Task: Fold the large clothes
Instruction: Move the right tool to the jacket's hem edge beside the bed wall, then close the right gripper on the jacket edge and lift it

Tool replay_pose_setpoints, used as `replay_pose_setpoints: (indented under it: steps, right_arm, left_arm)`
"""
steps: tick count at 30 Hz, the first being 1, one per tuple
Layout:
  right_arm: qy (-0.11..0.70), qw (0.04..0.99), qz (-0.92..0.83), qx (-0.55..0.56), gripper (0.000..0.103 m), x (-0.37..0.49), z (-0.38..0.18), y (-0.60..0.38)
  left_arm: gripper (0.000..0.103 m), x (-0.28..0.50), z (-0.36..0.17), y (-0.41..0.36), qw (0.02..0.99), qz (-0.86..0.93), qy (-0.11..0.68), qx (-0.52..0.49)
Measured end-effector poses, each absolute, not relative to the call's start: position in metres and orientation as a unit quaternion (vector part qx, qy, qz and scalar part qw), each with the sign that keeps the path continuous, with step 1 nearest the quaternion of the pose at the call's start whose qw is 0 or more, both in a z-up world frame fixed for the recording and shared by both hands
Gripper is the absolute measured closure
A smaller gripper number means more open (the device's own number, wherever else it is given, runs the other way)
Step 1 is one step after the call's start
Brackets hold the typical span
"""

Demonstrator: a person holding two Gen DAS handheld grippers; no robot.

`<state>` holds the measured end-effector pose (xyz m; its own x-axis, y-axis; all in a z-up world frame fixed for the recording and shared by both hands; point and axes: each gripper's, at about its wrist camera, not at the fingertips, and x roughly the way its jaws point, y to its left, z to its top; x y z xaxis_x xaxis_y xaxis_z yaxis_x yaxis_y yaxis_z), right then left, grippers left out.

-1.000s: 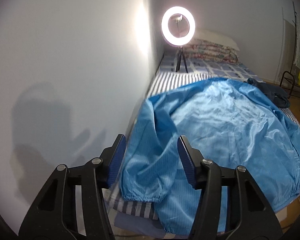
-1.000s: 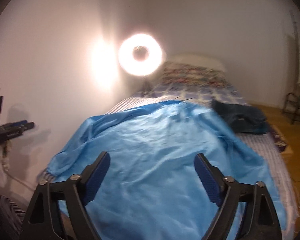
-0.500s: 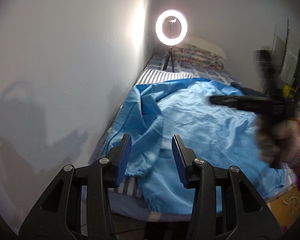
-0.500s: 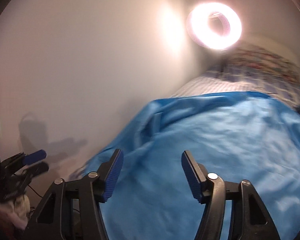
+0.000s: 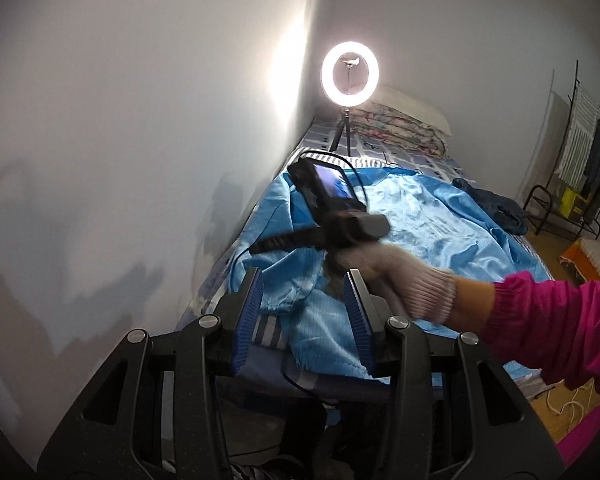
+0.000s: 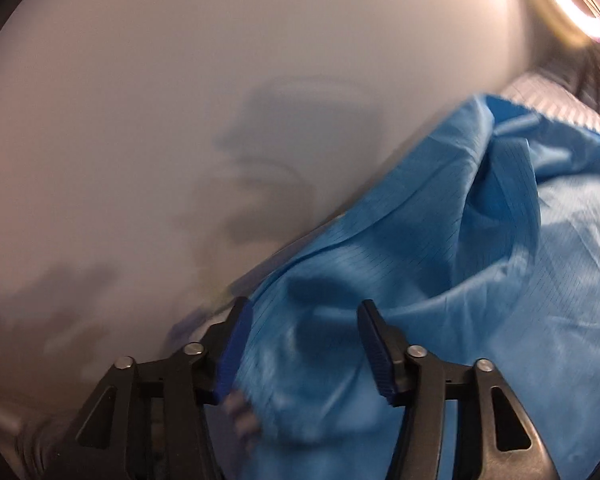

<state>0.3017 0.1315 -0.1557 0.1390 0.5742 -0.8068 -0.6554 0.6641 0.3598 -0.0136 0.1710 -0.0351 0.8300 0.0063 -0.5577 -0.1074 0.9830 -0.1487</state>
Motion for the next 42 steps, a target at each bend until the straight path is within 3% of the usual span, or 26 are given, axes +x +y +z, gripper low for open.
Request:
replay_pose_setpoints:
  steps: [12, 14, 18, 20, 25, 26, 27, 28, 29, 30, 32, 34, 37, 40, 41, 42]
  right_arm:
    - [0.598, 0.759, 0.255, 0.026, 0.043, 0.391, -0.219, 0.160]
    - [0.597, 0.762, 0.249, 0.015, 0.052, 0.395, -0.225, 0.165]
    - [0.593, 0.762, 0.262, 0.005, 0.097, 0.405, -0.233, 0.175]
    - [0.594, 0.756, 0.274, 0.019, 0.103, 0.407, -0.231, 0.167]
    - [0.581, 0.752, 0.305, 0.055, 0.103, 0.416, -0.227, 0.146]
    - [0.577, 0.752, 0.312, 0.058, 0.100, 0.412, -0.224, 0.143]
    - [0.574, 0.751, 0.319, 0.062, 0.087, 0.411, -0.217, 0.143]
    - [0.578, 0.750, 0.316, 0.063, 0.071, 0.410, -0.210, 0.136]
    - [0.584, 0.748, 0.309, 0.066, 0.040, 0.413, -0.210, 0.138]
    - [0.584, 0.750, 0.302, 0.069, 0.032, 0.414, -0.208, 0.141]
    - [0.577, 0.765, 0.278, 0.061, 0.033, 0.422, -0.209, 0.149]
    - [0.582, 0.766, 0.268, 0.051, 0.037, 0.429, -0.215, 0.157]
    - [0.597, 0.760, 0.255, 0.034, 0.054, 0.436, -0.229, 0.167]
    - [0.594, 0.766, 0.247, 0.014, 0.084, 0.440, -0.239, 0.168]
    - [0.594, 0.764, 0.250, 0.014, 0.102, 0.442, -0.239, 0.165]
    - [0.599, 0.759, 0.255, 0.024, 0.103, 0.445, -0.240, 0.159]
  left_arm:
    - [0.060, -0.007, -0.043, 0.169, 0.955, 0.027, 0.287, -0.075]
    - [0.060, -0.007, -0.043, 0.171, 0.954, 0.028, 0.288, -0.073]
    - [0.060, -0.007, -0.045, 0.170, 0.954, 0.031, 0.289, -0.068]
    - [0.060, -0.006, -0.046, 0.171, 0.954, 0.034, 0.290, -0.065]
    - [0.060, -0.004, -0.046, 0.169, 0.955, 0.037, 0.289, -0.060]
    - [0.060, -0.004, -0.046, 0.168, 0.955, 0.037, 0.288, -0.060]
    - [0.060, -0.004, -0.046, 0.167, 0.955, 0.037, 0.287, -0.058]
    - [0.060, -0.004, -0.047, 0.167, 0.955, 0.037, 0.287, -0.057]
    - [0.060, -0.004, -0.047, 0.166, 0.956, 0.037, 0.287, -0.055]
    - [0.060, -0.005, -0.048, 0.165, 0.955, 0.039, 0.288, -0.053]
    - [0.060, -0.005, -0.048, 0.166, 0.955, 0.039, 0.288, -0.052]
    - [0.060, -0.006, -0.048, 0.168, 0.955, 0.039, 0.288, -0.056]
    - [0.060, -0.006, -0.048, 0.171, 0.955, 0.037, 0.286, -0.064]
    - [0.060, -0.004, -0.048, 0.171, 0.955, 0.039, 0.288, -0.060]
    - [0.060, -0.003, -0.049, 0.170, 0.955, 0.041, 0.289, -0.057]
    - [0.060, -0.003, -0.050, 0.169, 0.954, 0.044, 0.291, -0.053]
